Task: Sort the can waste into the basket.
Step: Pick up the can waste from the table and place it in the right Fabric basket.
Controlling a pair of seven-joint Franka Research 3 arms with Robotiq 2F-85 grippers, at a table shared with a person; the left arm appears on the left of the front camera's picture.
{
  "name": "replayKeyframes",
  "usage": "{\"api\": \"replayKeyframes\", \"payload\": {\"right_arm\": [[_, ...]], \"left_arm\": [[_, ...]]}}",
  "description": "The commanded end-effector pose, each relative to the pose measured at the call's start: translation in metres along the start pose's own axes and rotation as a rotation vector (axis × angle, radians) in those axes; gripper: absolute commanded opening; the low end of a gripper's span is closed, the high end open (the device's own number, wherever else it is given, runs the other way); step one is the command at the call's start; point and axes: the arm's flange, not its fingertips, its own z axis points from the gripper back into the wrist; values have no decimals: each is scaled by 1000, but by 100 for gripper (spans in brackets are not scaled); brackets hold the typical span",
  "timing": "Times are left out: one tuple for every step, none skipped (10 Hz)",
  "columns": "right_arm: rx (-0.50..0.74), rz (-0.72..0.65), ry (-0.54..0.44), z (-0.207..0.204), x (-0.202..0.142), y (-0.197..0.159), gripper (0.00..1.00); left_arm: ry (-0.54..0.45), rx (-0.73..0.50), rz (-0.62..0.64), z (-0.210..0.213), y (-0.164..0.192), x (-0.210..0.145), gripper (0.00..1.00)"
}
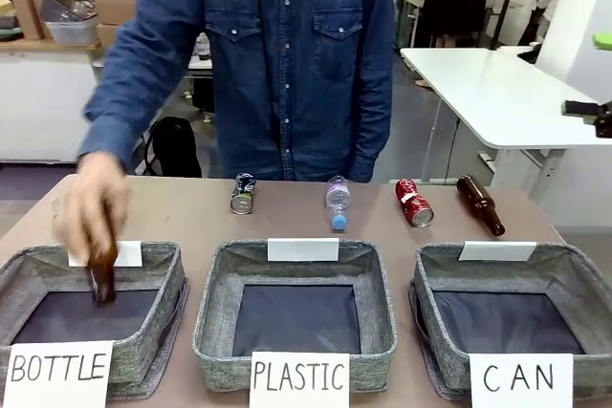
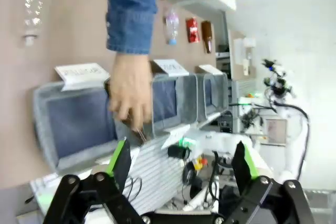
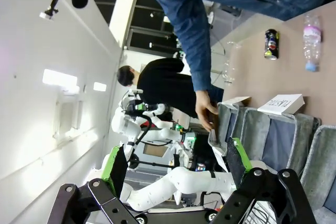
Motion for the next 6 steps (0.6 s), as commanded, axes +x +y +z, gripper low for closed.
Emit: {"api": "replayKeyframes", "payload": {"right_arm": [[20,30,-7,-2,3,0,100],[20,30,-7,-2,3,0,100],[20,30,-7,-2,3,0,100],[20,30,-7,-2,3,0,100],[20,30,-7,-2,3,0,100],[20,30,-7,-2,3,0,100]], "left_arm": [[16,-6,-51,15,6,-5,100],[21,19,-61,11,8,-8,100],[17,35,-60,5,8,-7,100],[35,41,-66,-3,5,-3,100],[52,74,-70,-17,-1,2,100],[114,107,-103,-40,-9,9,100]]}}
